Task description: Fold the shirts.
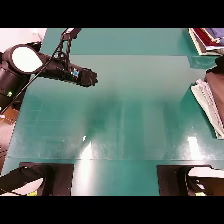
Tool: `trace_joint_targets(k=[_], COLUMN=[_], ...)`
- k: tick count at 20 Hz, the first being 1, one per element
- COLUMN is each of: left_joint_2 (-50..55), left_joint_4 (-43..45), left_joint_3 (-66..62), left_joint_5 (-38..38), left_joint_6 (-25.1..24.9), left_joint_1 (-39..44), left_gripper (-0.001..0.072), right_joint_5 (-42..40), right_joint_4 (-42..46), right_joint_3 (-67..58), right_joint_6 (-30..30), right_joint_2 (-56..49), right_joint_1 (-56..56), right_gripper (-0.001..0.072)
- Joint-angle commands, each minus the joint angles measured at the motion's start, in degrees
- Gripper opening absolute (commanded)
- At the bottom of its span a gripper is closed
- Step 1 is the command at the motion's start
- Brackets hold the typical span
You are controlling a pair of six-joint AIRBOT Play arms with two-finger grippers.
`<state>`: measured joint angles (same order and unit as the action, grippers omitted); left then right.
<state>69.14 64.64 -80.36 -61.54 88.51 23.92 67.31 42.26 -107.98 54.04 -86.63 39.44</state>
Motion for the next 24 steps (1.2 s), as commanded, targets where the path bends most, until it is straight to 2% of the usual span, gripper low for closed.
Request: trace_joint_targets(k=[1,6,9,10,11,12,13,14,15,16,19,21,24], left_joint_2=[0.0,0.0,0.0,0.0,0.0,0.0,0.0,0.0,0.0,0.0,0.0,0.0,0.0], left_joint_4=[0.0,0.0,0.0,0.0,0.0,0.0,0.0,0.0,0.0,0.0,0.0,0.0,0.0], left_joint_3=[0.0,0.0,0.0,0.0,0.0,0.0,0.0,0.0,0.0,0.0,0.0,0.0,0.0], left_joint_5=[0.0,0.0,0.0,0.0,-0.1,-0.1,-0.1,0.0,0.0,0.0,0.1,0.0,0.0], left_joint_6=[-0.4,-0.5,-0.5,-0.5,-0.5,-0.5,-0.5,-0.5,-0.5,-0.5,-0.4,-0.4,-0.4], left_joint_1=[0.0,0.0,0.0,0.0,0.0,0.0,0.0,0.0,0.0,0.0,0.0,0.0,0.0], left_gripper=[0.0021,0.002,0.002,0.0021,0.002,0.002,0.002,0.002,0.002,0.0021,0.0021,0.002,0.0021], right_joint_5=[5.0,11.5,11.8,11.7,11.5,11.3,11.3,11.3,11.2,11.2,11.3,11.3,11.2], right_joint_4=[-0.1,10.2,16.5,17.6,18.0,17.9,17.9,17.9,17.9,17.9,15.6,7.1,-2.4], right_joint_3=[6.5,18.7,25.9,28.0,30.1,32.2,33.7,35.2,36.2,36.9,36.9,36.9,36.9], right_joint_6=[-0.6,-0.5,1.1,1.2,1.2,1.2,1.4,1.6,1.7,3.2,10.1,10.1,10.0], right_joint_2=[4.8,10.7,14.4,15.5,16.5,17.3,18.0,18.6,19.0,19.2,19.2,19.2,19.2], right_joint_1=[4.2,11.0,15.1,16.5,18.1,20.0,21.7,23.5,25.1,26.6,28.1,26.0,15.7], right_gripper=[0.0021,0.0022,0.0031,0.0089,0.0204,0.0271,0.0272,0.031,0.0463,0.0573,0.0583,0.058,0.0574])
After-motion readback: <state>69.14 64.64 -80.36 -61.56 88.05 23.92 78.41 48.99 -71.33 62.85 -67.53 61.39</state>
